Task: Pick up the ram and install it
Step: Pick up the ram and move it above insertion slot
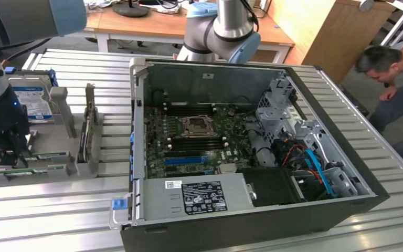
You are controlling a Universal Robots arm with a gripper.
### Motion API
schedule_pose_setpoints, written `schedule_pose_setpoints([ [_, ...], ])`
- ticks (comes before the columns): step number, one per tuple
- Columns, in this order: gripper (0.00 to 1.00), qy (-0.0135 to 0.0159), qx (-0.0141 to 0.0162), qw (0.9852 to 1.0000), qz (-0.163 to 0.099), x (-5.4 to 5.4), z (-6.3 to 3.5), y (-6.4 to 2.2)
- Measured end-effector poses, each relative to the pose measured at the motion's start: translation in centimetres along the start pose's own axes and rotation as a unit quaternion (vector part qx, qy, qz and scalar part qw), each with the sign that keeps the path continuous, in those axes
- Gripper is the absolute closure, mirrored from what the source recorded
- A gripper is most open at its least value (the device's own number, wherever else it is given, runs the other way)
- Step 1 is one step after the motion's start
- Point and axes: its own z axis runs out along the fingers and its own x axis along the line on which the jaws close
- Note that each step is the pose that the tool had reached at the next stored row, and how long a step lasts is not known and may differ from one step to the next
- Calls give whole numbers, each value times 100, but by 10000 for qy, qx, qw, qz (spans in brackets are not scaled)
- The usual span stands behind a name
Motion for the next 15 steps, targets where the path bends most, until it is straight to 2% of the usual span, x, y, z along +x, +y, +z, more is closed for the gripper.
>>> schedule_pose_setpoints([
  [15, 70, 0, 0, 10000, 0, 4, 163, -5],
])
